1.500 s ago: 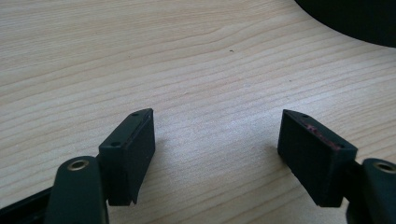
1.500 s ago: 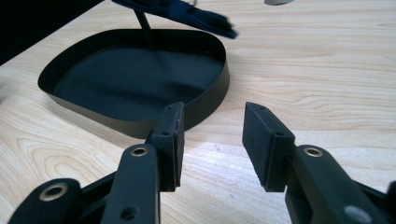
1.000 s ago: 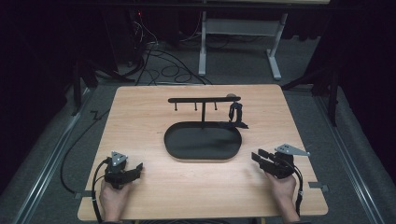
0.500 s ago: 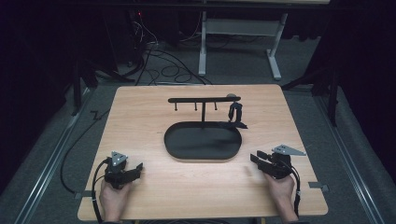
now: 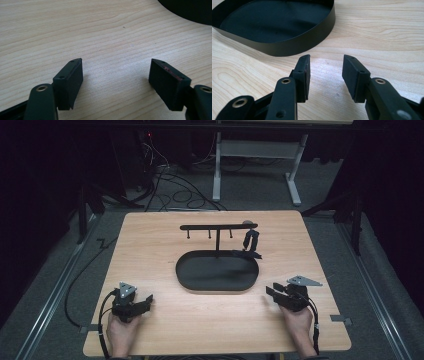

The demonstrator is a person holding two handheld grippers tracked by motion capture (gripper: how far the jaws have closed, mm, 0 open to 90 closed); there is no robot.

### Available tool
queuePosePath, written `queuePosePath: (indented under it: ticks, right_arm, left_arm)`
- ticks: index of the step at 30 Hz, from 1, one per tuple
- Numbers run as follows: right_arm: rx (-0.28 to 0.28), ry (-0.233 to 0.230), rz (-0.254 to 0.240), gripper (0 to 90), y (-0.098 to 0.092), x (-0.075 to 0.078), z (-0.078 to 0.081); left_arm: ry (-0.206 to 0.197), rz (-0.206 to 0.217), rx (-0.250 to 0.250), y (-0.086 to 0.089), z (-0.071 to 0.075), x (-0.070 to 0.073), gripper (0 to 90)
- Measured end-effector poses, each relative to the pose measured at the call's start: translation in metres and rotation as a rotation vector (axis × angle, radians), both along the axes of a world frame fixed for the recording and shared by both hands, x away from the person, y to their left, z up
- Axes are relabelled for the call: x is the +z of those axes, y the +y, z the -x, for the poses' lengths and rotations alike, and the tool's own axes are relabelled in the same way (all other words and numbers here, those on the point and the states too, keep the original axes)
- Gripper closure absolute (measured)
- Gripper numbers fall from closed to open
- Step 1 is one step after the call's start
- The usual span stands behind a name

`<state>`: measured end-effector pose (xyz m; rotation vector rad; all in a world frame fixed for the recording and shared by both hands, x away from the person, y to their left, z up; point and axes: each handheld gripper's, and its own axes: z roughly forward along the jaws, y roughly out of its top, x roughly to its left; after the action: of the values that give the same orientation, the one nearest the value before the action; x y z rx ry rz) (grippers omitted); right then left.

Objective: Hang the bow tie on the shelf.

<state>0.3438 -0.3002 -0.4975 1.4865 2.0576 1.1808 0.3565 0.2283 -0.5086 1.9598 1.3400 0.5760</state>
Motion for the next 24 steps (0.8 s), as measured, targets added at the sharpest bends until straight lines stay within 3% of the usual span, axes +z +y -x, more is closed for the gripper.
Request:
queuePosePath:
  ticks: [24]
  right_arm:
    - [-0.005,0.016,0.075,59.1,0.007,-0.0033,-0.0036]
  left_arm:
    - [0.001,0.0,-0.001,0.0001,0.0,0.0001,27.9]
